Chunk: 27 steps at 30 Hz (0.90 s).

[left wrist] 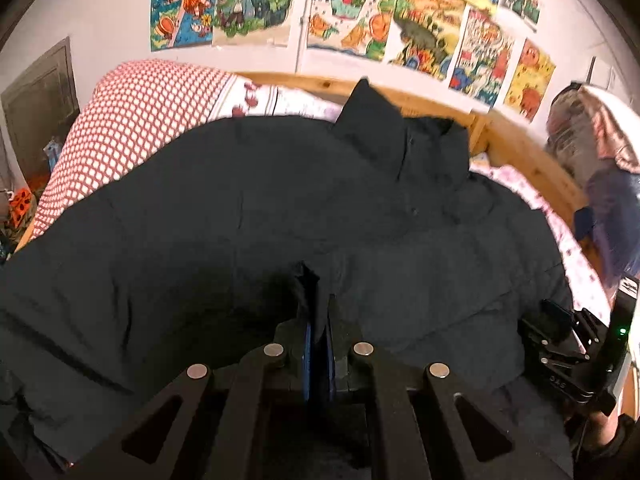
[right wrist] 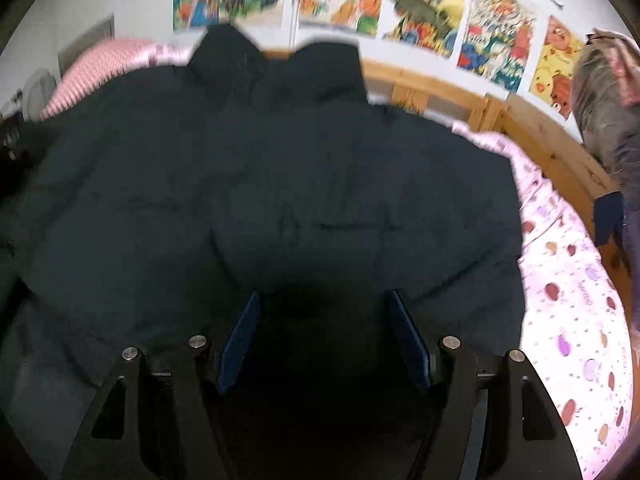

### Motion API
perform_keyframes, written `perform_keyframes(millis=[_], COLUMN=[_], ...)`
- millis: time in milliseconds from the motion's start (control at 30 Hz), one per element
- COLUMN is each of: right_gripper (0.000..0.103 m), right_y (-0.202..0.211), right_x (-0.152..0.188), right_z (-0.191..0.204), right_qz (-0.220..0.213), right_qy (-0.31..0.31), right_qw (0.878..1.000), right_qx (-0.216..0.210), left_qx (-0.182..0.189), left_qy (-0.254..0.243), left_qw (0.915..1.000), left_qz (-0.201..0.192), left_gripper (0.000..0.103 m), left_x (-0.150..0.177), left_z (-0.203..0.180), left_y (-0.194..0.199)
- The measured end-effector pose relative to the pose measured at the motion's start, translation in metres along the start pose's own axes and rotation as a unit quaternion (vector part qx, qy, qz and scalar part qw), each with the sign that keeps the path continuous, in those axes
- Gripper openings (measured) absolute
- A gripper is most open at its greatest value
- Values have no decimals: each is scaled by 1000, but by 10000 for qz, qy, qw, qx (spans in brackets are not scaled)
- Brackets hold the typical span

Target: Fold large clothes

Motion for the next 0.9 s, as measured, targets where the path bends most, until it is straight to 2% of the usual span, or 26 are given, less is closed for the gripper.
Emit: perform_keyframes(millis=[267,367,533,633,700,767,800,900], right_gripper=[68,71,77,81,82,82,82,82], right_y=[-23,-19,9,32,45,54,59,73], right_x=[13,17,17,12,10,9,9,8], right_z=[6,6,1,0,4,10,15,31], right_qz=[113,-78,-496,-739,-769,-754,-770,-817], right_qy=[-137,-127,-266,-323,-304,-254,-211,-20], right_qw=[9998,9999,9984,9967,9965,9968,9967,9965], right_qx=[-29,38,14,-52,-79,-115,-137,-174], left_qx=[-183,7,488,660,772,764,693,572], left_qy=[22,188,535,566,576,677,736,1007], left_qw=[9991,9991,9973,9962,9953,9945,9945,9931], left_qz=[389,367,136,48,-79,-222,-259,-189], left_gripper=[9,10,14,34,62,74,77,78], left_x=[24,25,20,24,28,34,36,59], left_z=[7,10,15,14,13,18,21,38], left_y=[-39,-39,-12,14,34,52,59,86])
Point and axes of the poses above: each gripper's, at about its wrist camera, not at the fingertips, and y roughly against the way its jaws point, z to its left, x to its underside, the point moved 9 cm from there along -y, roughly the way its jaws point
